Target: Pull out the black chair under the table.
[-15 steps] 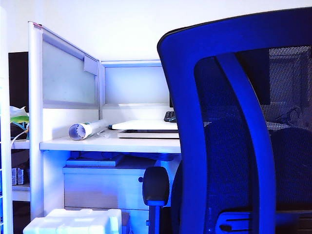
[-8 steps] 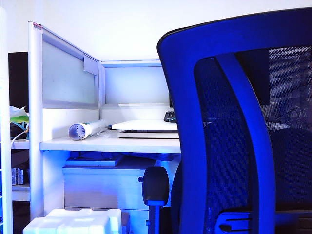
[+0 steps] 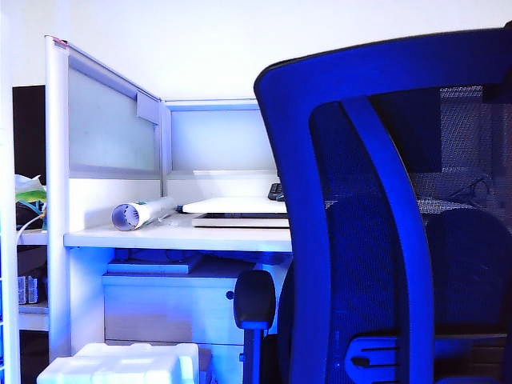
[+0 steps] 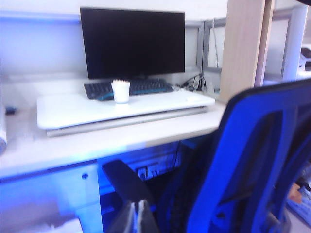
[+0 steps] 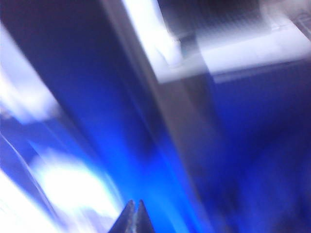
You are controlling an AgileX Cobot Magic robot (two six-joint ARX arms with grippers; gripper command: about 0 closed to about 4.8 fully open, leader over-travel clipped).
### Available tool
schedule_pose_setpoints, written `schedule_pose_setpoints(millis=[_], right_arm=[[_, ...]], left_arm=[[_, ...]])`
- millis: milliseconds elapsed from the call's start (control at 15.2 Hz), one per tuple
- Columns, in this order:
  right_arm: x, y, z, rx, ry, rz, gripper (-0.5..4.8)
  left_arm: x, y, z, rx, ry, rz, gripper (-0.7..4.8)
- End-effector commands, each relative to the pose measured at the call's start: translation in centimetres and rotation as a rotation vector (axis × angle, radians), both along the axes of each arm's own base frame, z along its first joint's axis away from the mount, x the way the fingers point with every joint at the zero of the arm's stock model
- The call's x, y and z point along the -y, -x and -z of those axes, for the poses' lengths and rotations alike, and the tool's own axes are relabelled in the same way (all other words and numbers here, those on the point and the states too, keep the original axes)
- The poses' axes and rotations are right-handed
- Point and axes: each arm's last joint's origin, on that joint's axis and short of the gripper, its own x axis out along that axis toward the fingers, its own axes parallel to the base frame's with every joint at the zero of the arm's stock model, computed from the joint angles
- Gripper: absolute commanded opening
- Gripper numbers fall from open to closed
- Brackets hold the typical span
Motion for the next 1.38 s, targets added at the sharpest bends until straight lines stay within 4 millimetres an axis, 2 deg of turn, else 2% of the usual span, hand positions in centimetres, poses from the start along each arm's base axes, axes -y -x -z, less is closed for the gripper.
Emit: schedule_pose_setpoints(millis=[66,197,329,592,789,1380], right_arm=[[0.1,0.0,1.3,-0.067,0.138,0.005,-0.09],[0.1,-0.1,1.8,-0.088,0.154,0.018,-0.09],[0.1,-0.4,3.9,-0.152,0.163,0.016,-0.09],[0.3,-0.5,4.1,-0.153,0.222,0.085,-0.09],[0.4,-0.5,4.1,-0.159,0.238,0.117,-0.09],[0.4,-0.5,4.1,-0.159,0.226,0.103,-0.08]], left_arm=[[-0.2,-0.3,0.9,-0.081,-0.006,-0.089,0.25],[-0.4,-0.4,1.2,-0.099,-0.043,-0.156,0.25],[-0.6,-0.5,1.9,-0.153,-0.087,-0.254,0.25],[-1.2,-0.5,3.4,-0.293,-0.153,-0.448,0.25],[-1.6,-0.5,3.6,-0.317,-0.168,-0.576,0.25],[-1.6,-0.5,3.5,-0.318,-0.160,-0.578,0.26]])
